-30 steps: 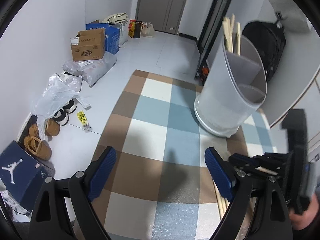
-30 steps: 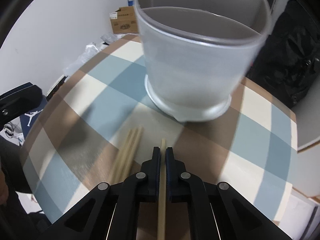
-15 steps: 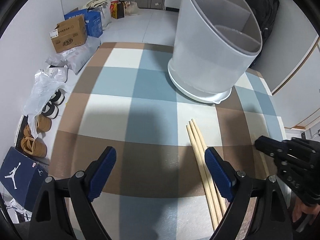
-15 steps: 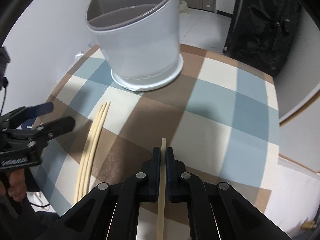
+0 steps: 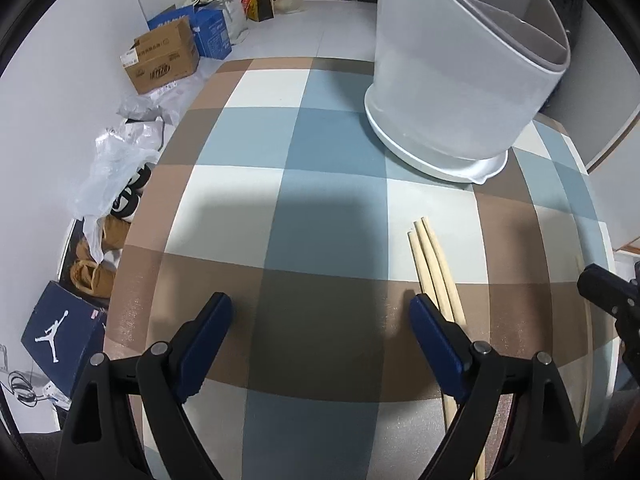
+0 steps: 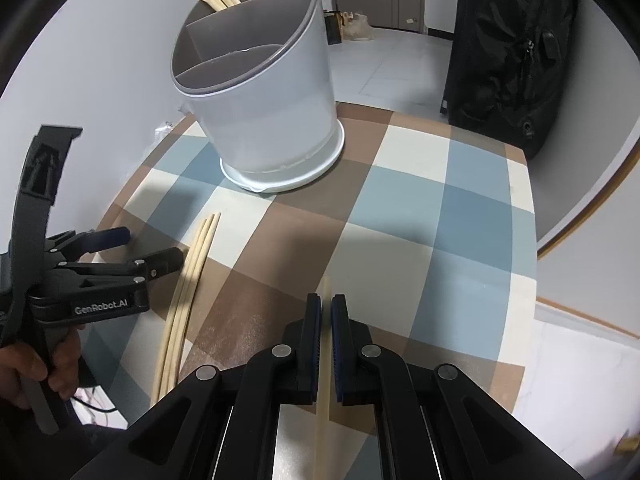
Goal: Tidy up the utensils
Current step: 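Lower the left tool onto the stick pile and close on a stick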
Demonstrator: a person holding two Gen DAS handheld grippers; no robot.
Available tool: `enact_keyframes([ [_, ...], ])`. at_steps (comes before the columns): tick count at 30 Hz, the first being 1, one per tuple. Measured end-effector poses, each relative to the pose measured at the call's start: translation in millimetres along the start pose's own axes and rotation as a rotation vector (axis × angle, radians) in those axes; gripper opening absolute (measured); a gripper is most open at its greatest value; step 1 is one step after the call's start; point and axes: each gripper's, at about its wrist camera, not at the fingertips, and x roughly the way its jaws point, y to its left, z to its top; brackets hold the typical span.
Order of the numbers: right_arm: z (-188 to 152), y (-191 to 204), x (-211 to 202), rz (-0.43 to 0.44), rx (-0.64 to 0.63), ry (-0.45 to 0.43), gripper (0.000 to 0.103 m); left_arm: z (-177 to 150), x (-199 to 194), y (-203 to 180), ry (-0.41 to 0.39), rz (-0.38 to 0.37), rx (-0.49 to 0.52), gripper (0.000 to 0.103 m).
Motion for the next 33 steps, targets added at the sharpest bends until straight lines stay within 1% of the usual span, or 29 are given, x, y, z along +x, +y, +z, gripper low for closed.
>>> enact_keyframes([
  [2,0.3,0.2,-1.7,0.003,0.003,-0.004,0.005,-0.7,-2.5,1.3,-0.003,-0.037,-0.022,0.087],
  [5,2.3,0.1,-3.6,0.010,0.011,-0.016,0.005,1.4,-4.5,1.6,-0.001,-0.121,-0.060,0.087],
  [6,2.7,0.7,-4.4,0.011,0.011,-0.020,0.005,2.0,-4.3,0.5,-0.001,-0.122,-0.060,0.087],
  [8,3.1,2.0,-5.0,0.011,0.007,-0.023,0.005,2.5,-2.1,-4.9,-0.005,-0.089,-0.035,0.087],
  [9,3.2,2.0,-4.4,0.012,0.006,-0.023,0.005,2.3,-0.2,-9.7,-0.008,-0.059,-0.010,0.087],
  [12,2.3,1.3,-3.6,0.008,0.006,-0.019,0.005,2.3,-1.2,-14.5,-0.026,-0.026,0.025,0.089],
  [15,1.7,-0.6,-3.7,0.010,0.013,-0.019,0.004,2.9,-0.2,-10.4,-0.014,-0.027,0.008,0.089],
  [17,1.0,-0.3,-3.3,0.005,0.009,-0.019,0.005,5.2,0.7,-6.3,-0.016,-0.010,-0.009,0.089],
  [19,0.5,0.5,-2.6,0.003,0.004,-0.016,0.005,7.3,1.4,-5.1,-0.012,-0.009,-0.008,0.089],
  [25,0.2,-0.4,-2.4,0.000,0.005,-0.017,0.005,7.3,3.3,2.0,-0.001,-0.021,-0.017,0.089],
  [26,0.7,-0.8,-2.3,0.000,0.007,-0.017,0.005,7.4,3.3,2.7,-0.001,-0.016,-0.016,0.089],
  [27,1.1,-1.3,-2.0,0.000,0.009,-0.017,0.005,7.0,4.2,3.4,0.008,0.019,-0.012,0.087],
  [28,1.5,-1.4,-1.8,0.000,0.010,-0.016,0.005,6.0,4.6,5.1,0.003,0.022,-0.009,0.088],
  [29,1.9,-1.3,-1.6,0.001,0.011,-0.016,0.005,5.1,5.2,6.1,0.008,0.019,-0.016,0.087],
  [30,2.3,-1.0,-1.7,0.003,0.011,-0.016,0.005,5.6,4.2,6.8,0.015,0.005,-0.034,0.087],
  [32,3.1,0.3,-2.5,0.005,0.009,-0.020,0.005,6.7,-1.1,7.3,0.009,-0.086,-0.068,0.087],
  [33,3.4,0.9,-3.1,0.006,0.008,-0.023,0.005,6.9,-4.0,6.2,-0.002,-0.102,-0.074,0.087],
])
